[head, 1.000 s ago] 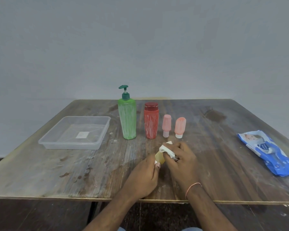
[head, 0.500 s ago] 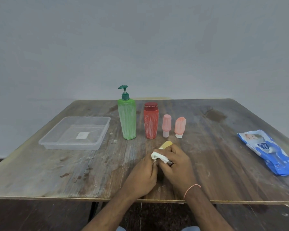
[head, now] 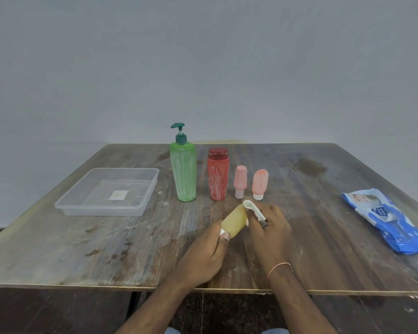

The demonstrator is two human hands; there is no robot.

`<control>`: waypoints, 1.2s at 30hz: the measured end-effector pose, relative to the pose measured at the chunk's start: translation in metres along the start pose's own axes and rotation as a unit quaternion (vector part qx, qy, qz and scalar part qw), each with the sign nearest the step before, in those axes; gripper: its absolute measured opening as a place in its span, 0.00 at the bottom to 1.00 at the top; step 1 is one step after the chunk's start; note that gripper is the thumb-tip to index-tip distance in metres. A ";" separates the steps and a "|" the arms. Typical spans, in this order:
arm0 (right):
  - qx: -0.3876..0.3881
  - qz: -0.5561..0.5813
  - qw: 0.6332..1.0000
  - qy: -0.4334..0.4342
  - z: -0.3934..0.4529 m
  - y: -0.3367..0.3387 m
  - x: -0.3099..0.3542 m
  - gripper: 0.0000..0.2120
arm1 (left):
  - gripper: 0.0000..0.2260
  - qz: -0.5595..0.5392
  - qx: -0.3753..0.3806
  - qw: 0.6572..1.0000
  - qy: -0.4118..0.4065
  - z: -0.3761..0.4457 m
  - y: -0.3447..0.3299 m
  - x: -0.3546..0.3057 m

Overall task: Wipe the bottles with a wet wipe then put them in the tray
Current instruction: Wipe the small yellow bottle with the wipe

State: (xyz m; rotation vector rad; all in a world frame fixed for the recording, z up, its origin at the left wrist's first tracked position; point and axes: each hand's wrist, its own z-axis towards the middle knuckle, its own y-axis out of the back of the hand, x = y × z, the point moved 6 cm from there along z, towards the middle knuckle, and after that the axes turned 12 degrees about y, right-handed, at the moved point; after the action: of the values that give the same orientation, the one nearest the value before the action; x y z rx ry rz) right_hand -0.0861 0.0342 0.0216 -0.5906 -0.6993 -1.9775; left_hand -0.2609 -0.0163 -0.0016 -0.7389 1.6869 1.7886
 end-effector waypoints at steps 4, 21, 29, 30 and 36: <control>0.000 0.002 1.000 -0.016 0.003 -0.001 -0.006 0.08 | 0.09 -0.034 0.008 0.999 0.009 0.000 0.002 0.002; 0.117 0.227 0.961 -0.108 -0.006 -0.020 -0.017 0.07 | 0.08 -0.100 -0.007 0.994 0.043 0.006 0.004 0.004; 0.160 0.188 0.965 -0.092 -0.010 -0.025 -0.020 0.10 | 0.08 -0.171 -0.049 0.981 0.083 0.008 0.018 0.013; 0.169 0.182 0.964 -0.091 -0.011 -0.027 -0.019 0.09 | 0.08 -0.199 -0.051 0.975 0.088 0.009 0.018 0.015; 0.244 0.104 0.964 -0.032 -0.017 -0.035 -0.009 0.06 | 0.08 -0.312 -0.074 0.940 0.115 0.010 0.024 0.018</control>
State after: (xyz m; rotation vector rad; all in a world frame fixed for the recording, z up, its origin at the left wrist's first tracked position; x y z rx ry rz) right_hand -0.1145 0.0423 -0.0051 -0.4070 -1.0761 -1.5210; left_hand -0.2914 -0.0069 0.0021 -1.4129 1.2487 1.4156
